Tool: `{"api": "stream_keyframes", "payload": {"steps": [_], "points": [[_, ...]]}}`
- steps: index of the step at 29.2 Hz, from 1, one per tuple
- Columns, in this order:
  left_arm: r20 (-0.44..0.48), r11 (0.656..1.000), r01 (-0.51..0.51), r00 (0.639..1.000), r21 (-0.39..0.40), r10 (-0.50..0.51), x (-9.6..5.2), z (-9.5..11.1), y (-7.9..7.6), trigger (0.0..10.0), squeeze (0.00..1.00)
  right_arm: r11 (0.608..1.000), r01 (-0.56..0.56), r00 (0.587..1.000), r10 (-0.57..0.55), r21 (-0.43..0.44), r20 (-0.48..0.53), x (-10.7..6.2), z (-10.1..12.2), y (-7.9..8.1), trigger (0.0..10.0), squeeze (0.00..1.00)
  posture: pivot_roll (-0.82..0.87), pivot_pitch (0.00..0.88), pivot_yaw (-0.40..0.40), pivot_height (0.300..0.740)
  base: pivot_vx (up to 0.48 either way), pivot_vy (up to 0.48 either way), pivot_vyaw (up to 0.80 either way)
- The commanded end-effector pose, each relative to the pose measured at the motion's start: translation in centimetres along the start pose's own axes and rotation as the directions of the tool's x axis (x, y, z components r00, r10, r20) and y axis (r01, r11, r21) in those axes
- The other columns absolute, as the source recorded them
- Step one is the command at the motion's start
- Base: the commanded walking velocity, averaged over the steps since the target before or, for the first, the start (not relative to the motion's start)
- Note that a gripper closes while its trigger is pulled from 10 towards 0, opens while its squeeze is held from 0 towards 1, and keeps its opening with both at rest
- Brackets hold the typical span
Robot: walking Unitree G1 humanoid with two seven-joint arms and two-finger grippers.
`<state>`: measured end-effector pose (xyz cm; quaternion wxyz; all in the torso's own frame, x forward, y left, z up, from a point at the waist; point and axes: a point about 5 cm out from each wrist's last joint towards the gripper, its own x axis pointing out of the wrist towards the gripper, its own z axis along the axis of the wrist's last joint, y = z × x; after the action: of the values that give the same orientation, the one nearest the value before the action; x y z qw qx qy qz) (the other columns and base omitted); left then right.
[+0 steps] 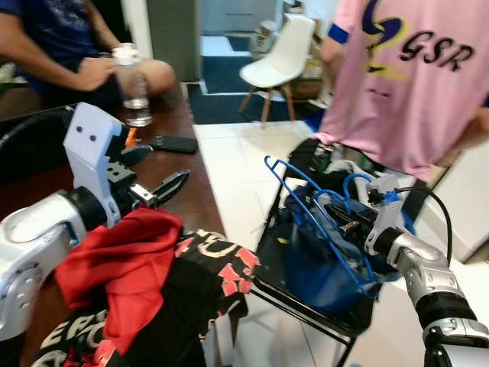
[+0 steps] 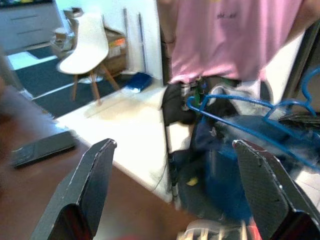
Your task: Hang hanger
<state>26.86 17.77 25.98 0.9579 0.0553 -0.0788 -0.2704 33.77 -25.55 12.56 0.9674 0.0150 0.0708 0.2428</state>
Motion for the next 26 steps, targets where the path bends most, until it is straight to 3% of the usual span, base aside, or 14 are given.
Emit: {"api": "stream_keyframes", "payload": {"steps": [1, 4, 7, 10, 12, 16, 18, 20, 26], "points": [[0.0, 1.0, 0.021, 1.0, -0.014, -0.021, 0.8, -0.9, -0.9, 10.0, 0.0, 1.0, 0.011, 1.0, -0.012, 0.028, 0.013, -0.8, 0.1, -0.6, 10.0, 0.0, 0.08, 0.0, -0.068, 0.74, 0.0, 0.0, -0.8], [0.015, 0.997, 0.049, 0.999, -0.056, -0.048, 1.6, -1.8, -2.0, 10.0, 0.0, 0.998, -0.048, 0.999, 0.048, 0.03, 0.022, -1.6, 0.3, -0.7, 10.0, 0.0, 0.07, 0.0, -0.065, 0.74, 0.0, 0.0, -0.79], [0.024, 0.991, 0.077, 0.997, -0.108, -0.075, 2.4, -2.9, -3.0, 10.0, 0.0, 0.991, -0.132, 0.99, 0.131, 0.031, 0.043, -3.5, 1.3, -1.4, 10.0, 0.0, 0.07, 0.0, -0.063, 0.74, 0.0, 0.0, -0.78], [0.019, 0.991, 0.072, 0.997, -0.117, -0.07, 2.6, -3.2, -3.0, 10.0, 0.0, 0.991, -0.127, 0.991, 0.125, 0.031, 0.052, -4.1, 1.7, -1.9, 10.0, 0.0, 0.06, 0.0, -0.058, 0.74, 0.0, 0.0, -0.79], [0.005, 0.991, 0.07, 0.998, -0.114, -0.07, 2.9, -3.9, -2.9, 10.0, 0.0, 0.998, -0.065, 0.997, 0.065, 0.013, 0.043, -4.7, 1.9, -2.7, 10.0, 0.0, 0.06, 0.0, -0.054, 0.74, 0.0, 0.0, -0.78], [-0.042, 0.995, 0.079, 0.996, -0.067, -0.082, 3.6, -5.7, -3.2, 10.0, 0.0, 0.993, 0.12, 0.993, -0.119, 0.008, -0.015, -4.7, 1.1, -4.1, 10.0, 0.0, 0.06, 0.0, -0.047, 0.74, 0.0, 0.0, -0.79], [-0.049, 0.995, 0.078, 0.996, -0.056, -0.081, 3.8, -6.1, -3.3, 10.0, 0.0, 0.988, 0.154, 0.988, -0.154, 0.013, -0.024, -4.6, 1.0, -4.3, 10.0, 0.0, 0.06, 0.0, -0.047, 0.74, 0.0, 0.0, -0.79], [-0.046, 0.996, 0.075, 0.996, -0.049, -0.077, 4.0, -6.4, -3.4, 10.0, 0.0, 0.986, 0.164, 0.986, -0.163, 0.019, -0.028, -4.7, 0.9, -4.4, 10.0, 0.0, 0.06, 0.0, -0.047, 0.74, 0.0, 0.0, -0.79], [-0.038, 0.998, 0.007, 0.999, -0.064, -0.01, 5.2, -7.8, -3.1, 10.0, 0.0, 0.998, 0.068, 0.995, -0.068, -0.002, -0.071, -3.3, 0.0, -2.4, 10.0, 0.0, 0.05, 0.0, -0.043, 0.74, 0.0, 0.0, -0.78]]}}
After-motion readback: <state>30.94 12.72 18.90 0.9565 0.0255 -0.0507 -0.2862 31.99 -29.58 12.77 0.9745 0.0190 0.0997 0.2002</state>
